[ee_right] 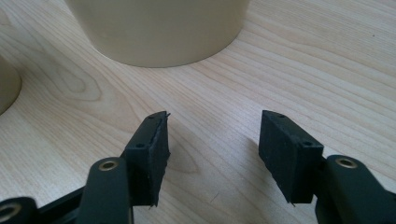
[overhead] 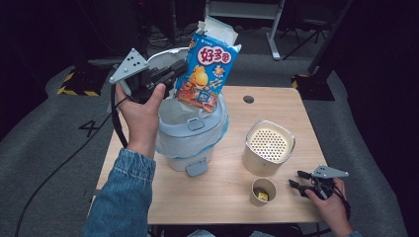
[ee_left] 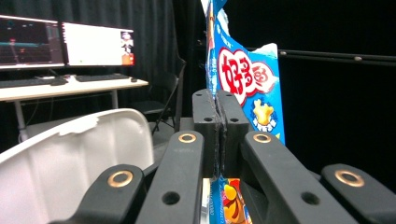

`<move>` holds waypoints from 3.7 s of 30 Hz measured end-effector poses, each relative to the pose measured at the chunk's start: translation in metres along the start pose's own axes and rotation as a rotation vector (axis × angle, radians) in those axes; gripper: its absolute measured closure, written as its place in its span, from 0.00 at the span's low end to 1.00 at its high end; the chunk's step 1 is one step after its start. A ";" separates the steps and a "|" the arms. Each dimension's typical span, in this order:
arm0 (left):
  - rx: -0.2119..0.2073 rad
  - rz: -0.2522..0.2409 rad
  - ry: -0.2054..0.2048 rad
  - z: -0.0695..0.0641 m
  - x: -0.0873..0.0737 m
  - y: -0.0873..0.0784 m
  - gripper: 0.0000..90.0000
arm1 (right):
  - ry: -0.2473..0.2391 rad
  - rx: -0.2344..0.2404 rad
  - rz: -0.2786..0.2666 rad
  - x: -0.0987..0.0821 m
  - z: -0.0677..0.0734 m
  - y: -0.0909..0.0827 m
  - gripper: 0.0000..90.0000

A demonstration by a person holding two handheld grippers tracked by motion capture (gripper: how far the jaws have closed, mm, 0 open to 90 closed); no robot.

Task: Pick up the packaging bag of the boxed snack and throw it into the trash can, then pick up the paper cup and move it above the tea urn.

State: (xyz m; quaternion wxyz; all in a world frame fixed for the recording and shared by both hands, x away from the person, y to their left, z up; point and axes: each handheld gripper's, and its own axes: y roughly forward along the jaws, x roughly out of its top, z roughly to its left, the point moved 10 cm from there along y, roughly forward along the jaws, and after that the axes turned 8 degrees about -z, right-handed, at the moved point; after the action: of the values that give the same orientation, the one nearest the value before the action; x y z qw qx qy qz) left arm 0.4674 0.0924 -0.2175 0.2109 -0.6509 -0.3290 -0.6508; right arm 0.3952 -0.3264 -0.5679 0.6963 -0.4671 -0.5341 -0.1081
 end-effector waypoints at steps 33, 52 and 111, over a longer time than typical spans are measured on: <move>0.089 0.139 0.041 0.024 -0.052 0.009 0.98 | 0.000 0.000 0.000 0.000 0.000 0.000 0.48; 0.118 0.159 0.014 0.014 -0.053 0.004 0.46 | 0.000 0.000 0.000 0.000 0.000 0.000 0.48; -0.096 0.665 0.039 -0.037 -0.252 -0.155 0.33 | 0.016 -0.009 0.022 -0.001 -0.001 -0.001 0.34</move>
State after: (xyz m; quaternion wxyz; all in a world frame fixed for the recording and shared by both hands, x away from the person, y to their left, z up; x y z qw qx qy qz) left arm 0.3478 0.1353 -0.4879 0.3869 -0.7194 -0.0634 -0.5734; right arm 0.3951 -0.3284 -0.5687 0.6997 -0.4750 -0.5229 -0.1068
